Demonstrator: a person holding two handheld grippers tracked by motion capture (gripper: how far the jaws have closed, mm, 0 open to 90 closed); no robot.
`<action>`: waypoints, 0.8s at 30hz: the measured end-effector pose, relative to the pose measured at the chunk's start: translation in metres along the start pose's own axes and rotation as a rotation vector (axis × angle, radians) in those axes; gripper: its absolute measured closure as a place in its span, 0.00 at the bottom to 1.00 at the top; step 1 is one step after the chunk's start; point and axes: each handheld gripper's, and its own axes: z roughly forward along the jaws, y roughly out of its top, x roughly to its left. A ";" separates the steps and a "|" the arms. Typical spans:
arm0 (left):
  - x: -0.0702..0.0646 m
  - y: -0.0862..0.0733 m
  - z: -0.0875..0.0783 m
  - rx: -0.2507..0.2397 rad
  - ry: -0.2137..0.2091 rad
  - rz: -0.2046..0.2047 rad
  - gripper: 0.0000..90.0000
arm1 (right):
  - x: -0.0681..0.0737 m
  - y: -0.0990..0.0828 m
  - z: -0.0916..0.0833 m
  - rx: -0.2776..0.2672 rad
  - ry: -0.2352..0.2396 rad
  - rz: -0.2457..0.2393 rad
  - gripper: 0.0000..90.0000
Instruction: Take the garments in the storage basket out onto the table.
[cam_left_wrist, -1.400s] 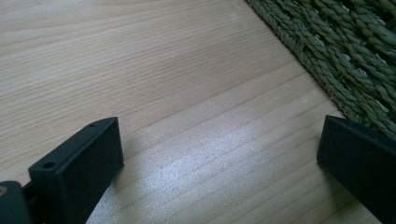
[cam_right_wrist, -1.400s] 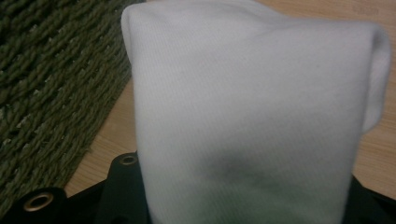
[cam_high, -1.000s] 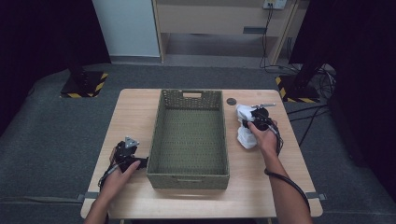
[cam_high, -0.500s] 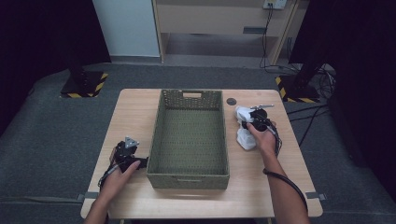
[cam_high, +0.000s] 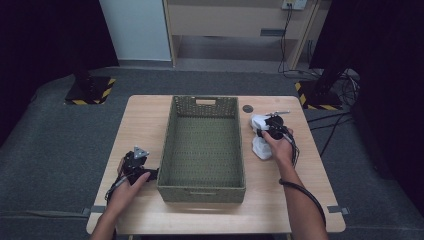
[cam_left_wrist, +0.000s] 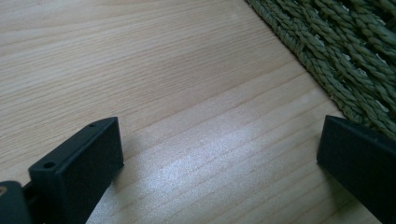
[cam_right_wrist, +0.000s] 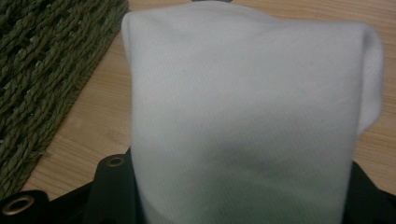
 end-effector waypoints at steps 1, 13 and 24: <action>0.000 0.000 0.000 0.000 0.000 0.000 0.00 | 0.000 0.000 0.000 0.001 0.000 0.001 0.47; 0.000 0.000 0.000 0.000 0.000 0.000 0.00 | -0.001 0.002 -0.001 -0.003 0.023 0.049 0.10; 0.000 0.000 0.000 0.000 0.000 0.000 0.00 | -0.006 0.011 -0.022 -0.048 -0.020 0.044 0.04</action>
